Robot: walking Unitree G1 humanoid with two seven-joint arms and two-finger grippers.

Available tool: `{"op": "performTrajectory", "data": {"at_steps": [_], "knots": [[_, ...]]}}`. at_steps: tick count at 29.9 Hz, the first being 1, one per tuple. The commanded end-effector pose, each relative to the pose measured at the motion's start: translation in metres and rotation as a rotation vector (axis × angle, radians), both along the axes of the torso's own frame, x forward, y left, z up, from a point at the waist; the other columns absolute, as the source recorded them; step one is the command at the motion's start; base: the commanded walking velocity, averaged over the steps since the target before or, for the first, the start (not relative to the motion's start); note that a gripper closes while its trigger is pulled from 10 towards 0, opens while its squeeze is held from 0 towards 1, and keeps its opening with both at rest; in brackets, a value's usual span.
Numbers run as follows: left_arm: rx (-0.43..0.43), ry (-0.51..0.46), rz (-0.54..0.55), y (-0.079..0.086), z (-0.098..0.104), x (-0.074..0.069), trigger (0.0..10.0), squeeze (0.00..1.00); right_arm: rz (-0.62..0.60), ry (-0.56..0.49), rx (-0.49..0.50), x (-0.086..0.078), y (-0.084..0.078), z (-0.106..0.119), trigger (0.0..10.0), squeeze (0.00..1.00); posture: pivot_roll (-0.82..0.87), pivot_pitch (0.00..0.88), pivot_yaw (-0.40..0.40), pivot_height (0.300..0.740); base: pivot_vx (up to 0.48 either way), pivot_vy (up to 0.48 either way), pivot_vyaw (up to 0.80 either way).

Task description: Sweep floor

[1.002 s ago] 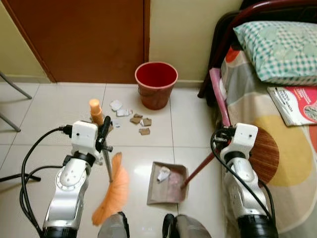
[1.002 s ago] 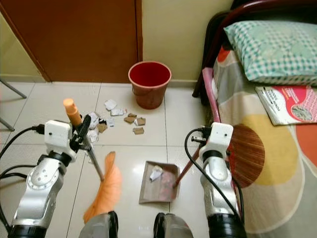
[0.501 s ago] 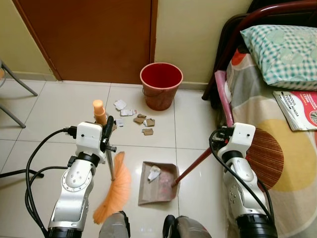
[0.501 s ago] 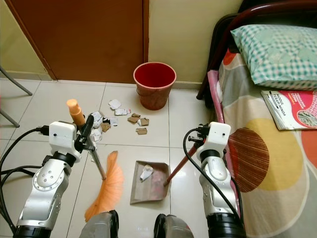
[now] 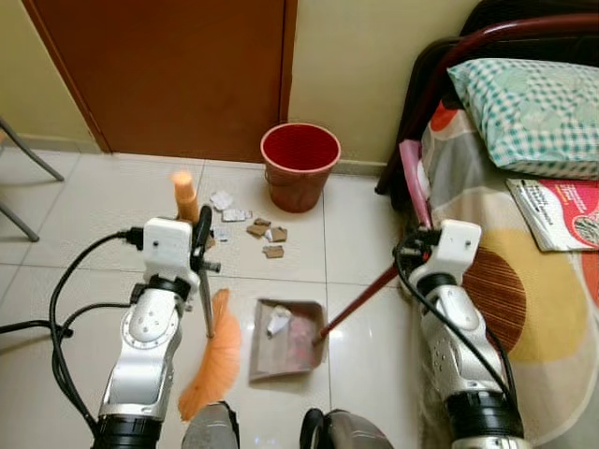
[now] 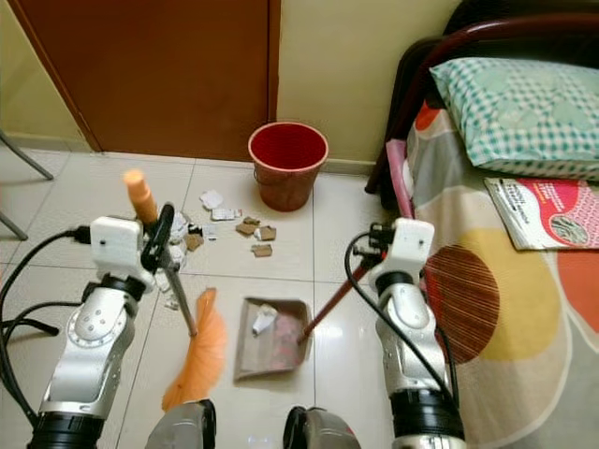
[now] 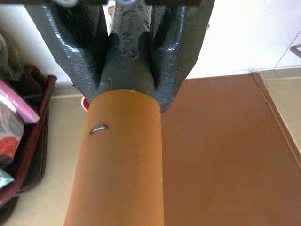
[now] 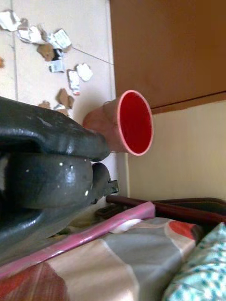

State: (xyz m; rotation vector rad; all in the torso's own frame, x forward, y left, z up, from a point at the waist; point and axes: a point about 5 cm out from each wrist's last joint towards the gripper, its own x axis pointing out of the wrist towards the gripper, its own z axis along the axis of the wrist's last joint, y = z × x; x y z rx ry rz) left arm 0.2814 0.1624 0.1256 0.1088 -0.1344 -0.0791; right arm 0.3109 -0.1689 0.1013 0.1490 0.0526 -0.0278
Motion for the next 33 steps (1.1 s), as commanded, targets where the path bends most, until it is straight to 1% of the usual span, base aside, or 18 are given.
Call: {"op": "performTrajectory", "data": {"at_steps": [1, 2, 5, 9, 13, 20, 27, 28, 30, 33], "knots": [[-0.007, -0.027, 0.0, -0.002, 0.007, -0.002, 10.0, 0.0, -0.018, -0.022, -0.007, 0.001, -0.005, 0.006, 10.0, 0.0, 0.03, 0.147, -0.108, 0.74, 0.0, 0.0, 0.0], [0.016, -0.011, -0.033, -0.006, 0.002, -0.005, 10.0, 0.0, -0.034, -0.031, 0.007, 0.001, -0.006, 0.008, 10.0, 0.0, 0.02, 0.144, -0.104, 0.74, 0.0, 0.0, 0.0], [0.027, 0.0, -0.047, -0.005, -0.003, -0.01, 10.0, 0.0, -0.044, -0.039, 0.01, -0.002, -0.006, 0.009, 10.0, 0.0, 0.0, 0.122, -0.086, 0.74, 0.269, 0.0, 0.0], [0.012, 0.019, -0.034, -0.002, -0.006, -0.012, 10.0, 0.0, -0.049, -0.042, 0.015, -0.01, -0.009, 0.008, 10.0, 0.0, -0.01, 0.12, -0.076, 0.74, 0.314, 0.0, 0.0], [0.017, 0.043, -0.067, -0.006, -0.011, -0.011, 10.0, 0.0, -0.066, -0.016, 0.002, -0.016, -0.013, 0.001, 10.0, 0.0, -0.02, 0.117, -0.059, 0.74, 0.369, 0.0, 0.0], [0.009, 0.057, -0.09, -0.011, -0.014, -0.013, 10.0, 0.0, -0.067, -0.017, 0.004, -0.021, -0.011, 0.001, 10.0, 0.0, -0.04, 0.115, -0.053, 0.74, 0.395, 0.0, 0.0], [0.006, 0.07, -0.101, -0.012, -0.015, -0.019, 10.0, 0.0, -0.074, 0.01, -0.006, -0.031, -0.014, -0.005, 10.0, 0.0, -0.03, 0.131, -0.055, 0.74, 0.399, 0.0, 0.0], [0.011, 0.081, -0.106, -0.011, -0.018, -0.022, 10.0, 0.0, -0.069, 0.029, -0.011, -0.034, -0.014, -0.011, 10.0, 0.0, -0.03, 0.132, -0.054, 0.74, 0.401, 0.0, 0.0], [0.013, 0.089, -0.105, -0.009, -0.02, -0.023, 10.0, 0.0, -0.067, 0.039, -0.011, -0.035, -0.013, -0.014, 10.0, 0.0, -0.03, 0.133, -0.052, 0.74, 0.399, 0.0, 0.0], [0.014, 0.087, -0.096, -0.007, -0.018, -0.023, 10.0, 0.0, -0.062, 0.024, -0.005, -0.032, -0.009, -0.009, 10.0, 0.0, -0.03, 0.132, -0.049, 0.74, 0.398, 0.0, 0.0]]}}
